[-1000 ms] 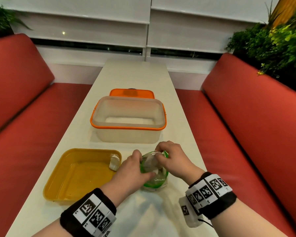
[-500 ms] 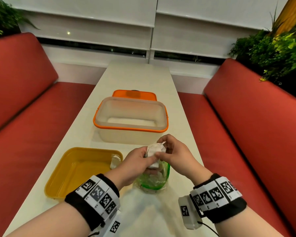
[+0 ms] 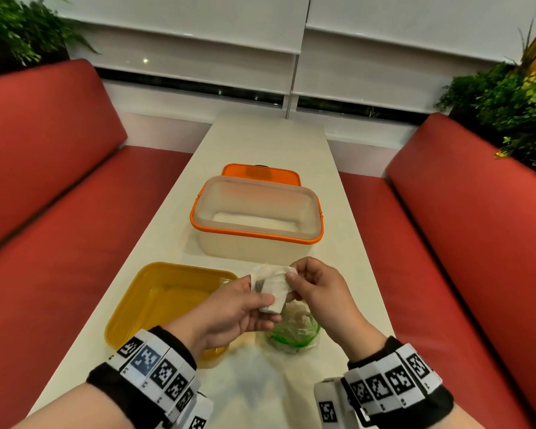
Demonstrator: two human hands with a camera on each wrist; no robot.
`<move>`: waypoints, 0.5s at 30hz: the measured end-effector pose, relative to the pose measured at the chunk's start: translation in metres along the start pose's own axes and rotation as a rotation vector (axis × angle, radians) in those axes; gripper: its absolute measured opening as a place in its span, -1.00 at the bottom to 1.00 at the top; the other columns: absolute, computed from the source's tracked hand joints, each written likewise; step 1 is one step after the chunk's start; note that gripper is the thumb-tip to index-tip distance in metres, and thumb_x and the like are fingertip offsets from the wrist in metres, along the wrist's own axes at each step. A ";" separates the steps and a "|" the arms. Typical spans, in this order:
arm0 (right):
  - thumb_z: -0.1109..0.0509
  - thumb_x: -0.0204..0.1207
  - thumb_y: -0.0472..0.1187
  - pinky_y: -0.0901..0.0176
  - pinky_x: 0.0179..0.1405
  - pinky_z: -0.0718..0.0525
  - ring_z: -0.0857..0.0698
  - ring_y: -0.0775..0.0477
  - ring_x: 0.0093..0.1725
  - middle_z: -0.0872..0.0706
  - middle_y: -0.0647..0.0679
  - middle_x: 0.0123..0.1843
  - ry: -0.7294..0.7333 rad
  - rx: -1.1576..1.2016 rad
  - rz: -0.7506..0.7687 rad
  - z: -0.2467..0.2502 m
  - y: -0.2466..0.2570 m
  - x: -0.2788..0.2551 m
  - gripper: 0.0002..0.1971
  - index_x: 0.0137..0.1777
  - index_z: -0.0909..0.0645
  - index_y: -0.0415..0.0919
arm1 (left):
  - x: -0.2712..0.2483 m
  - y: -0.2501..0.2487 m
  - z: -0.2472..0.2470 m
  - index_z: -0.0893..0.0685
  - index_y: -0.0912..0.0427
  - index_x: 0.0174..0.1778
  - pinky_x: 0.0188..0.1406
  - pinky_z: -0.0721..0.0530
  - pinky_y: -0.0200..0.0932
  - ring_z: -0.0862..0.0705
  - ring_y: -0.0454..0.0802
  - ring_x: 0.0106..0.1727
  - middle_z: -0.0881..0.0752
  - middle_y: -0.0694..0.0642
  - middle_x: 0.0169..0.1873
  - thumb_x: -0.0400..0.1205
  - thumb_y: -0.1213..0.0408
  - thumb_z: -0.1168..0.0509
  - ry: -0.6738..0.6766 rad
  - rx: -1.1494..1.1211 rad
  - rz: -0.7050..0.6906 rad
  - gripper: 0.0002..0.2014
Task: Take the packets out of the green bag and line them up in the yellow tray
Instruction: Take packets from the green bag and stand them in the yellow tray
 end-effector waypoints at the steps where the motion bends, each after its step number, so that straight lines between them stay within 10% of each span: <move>1: -0.36 0.57 -0.38 0.17 -0.32 -0.61 -0.65 0.05 -0.42 -0.68 -0.05 -0.41 -0.008 0.024 0.000 0.000 0.001 0.001 -0.92 -0.17 -0.59 -0.31 | -0.001 0.001 0.002 -0.54 0.27 0.20 -0.47 -0.70 -0.27 -0.76 0.00 -0.37 -0.78 0.17 -0.27 0.62 0.52 -0.24 -0.005 -0.008 0.008 -0.75; 8: -0.37 0.57 -0.29 -0.08 -0.18 -0.61 -0.59 -0.02 -0.32 -0.66 0.04 -0.37 -0.139 -0.133 0.179 0.016 0.030 0.003 -0.84 -0.23 -0.59 -0.08 | -0.004 0.005 0.012 -0.53 0.34 0.21 -0.49 -0.71 -0.23 -0.74 0.02 -0.41 -0.74 0.27 -0.25 0.66 0.49 -0.21 -0.082 -0.053 0.029 -0.79; 15: -0.43 0.51 -0.34 0.36 -0.19 -0.53 -0.59 0.14 -0.28 -0.66 0.09 -0.26 0.322 -0.276 0.071 -0.022 0.043 -0.014 -0.79 -0.28 -0.62 -0.02 | -0.011 0.000 0.012 -0.63 0.30 0.23 -0.23 -0.78 -0.05 -0.77 0.08 -0.16 -0.77 0.28 -0.06 0.66 0.46 -0.20 -0.005 -0.035 -0.002 -0.75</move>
Point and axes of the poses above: each hand's wrist, its own x-axis towards the middle knuckle, its own z-axis out of the back of the hand, y = z × x, the point moved 6 cm from there along x, towards the middle knuckle
